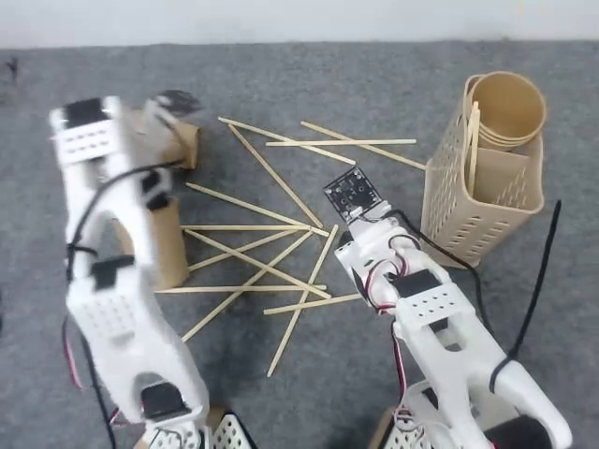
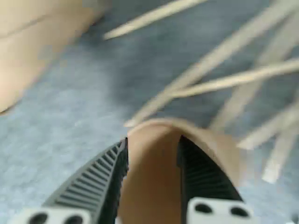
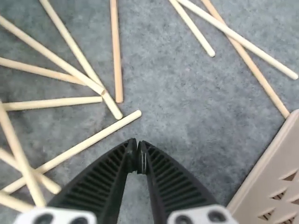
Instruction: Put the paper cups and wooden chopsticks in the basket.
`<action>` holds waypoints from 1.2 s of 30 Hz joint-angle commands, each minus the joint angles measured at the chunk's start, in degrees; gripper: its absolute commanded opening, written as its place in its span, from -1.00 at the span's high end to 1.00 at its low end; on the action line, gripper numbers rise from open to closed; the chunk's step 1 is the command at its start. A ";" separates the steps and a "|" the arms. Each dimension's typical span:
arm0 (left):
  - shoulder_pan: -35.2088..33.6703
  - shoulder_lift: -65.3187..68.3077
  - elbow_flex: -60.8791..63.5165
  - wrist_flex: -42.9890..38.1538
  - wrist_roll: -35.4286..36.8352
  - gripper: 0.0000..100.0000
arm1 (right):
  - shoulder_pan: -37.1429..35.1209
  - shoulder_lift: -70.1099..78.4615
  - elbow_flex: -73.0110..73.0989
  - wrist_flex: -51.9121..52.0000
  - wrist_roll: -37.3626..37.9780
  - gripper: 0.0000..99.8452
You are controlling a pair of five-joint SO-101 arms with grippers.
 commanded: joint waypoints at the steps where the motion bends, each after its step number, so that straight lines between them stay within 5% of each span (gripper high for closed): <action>1: 9.32 -27.69 21.58 1.67 -2.37 0.65 | 0.57 -1.63 -0.35 -1.45 1.05 0.99; 7: 11.69 -51.52 39.16 -3.69 -2.46 0.65 | 0.57 -1.63 -0.35 -1.45 1.05 0.99; 12: 6.77 -60.40 47.78 -12.92 -2.29 0.65 | 0.48 -1.63 -0.35 -1.36 0.97 0.99; 17: -1.67 -59.78 49.19 -23.12 -0.79 0.65 | 0.48 -1.63 -0.35 -1.36 0.79 0.99; 23: -2.37 -50.37 49.27 -36.48 15.91 0.65 | 0.22 -1.63 -0.35 -1.36 0.70 0.99; 30: -3.34 -38.86 49.36 -31.21 16.62 0.65 | -0.22 -2.07 -1.67 2.68 0.44 0.97; 36: -7.56 -42.20 54.55 -31.91 14.77 0.65 | -7.43 -2.33 -12.40 22.73 -2.46 0.61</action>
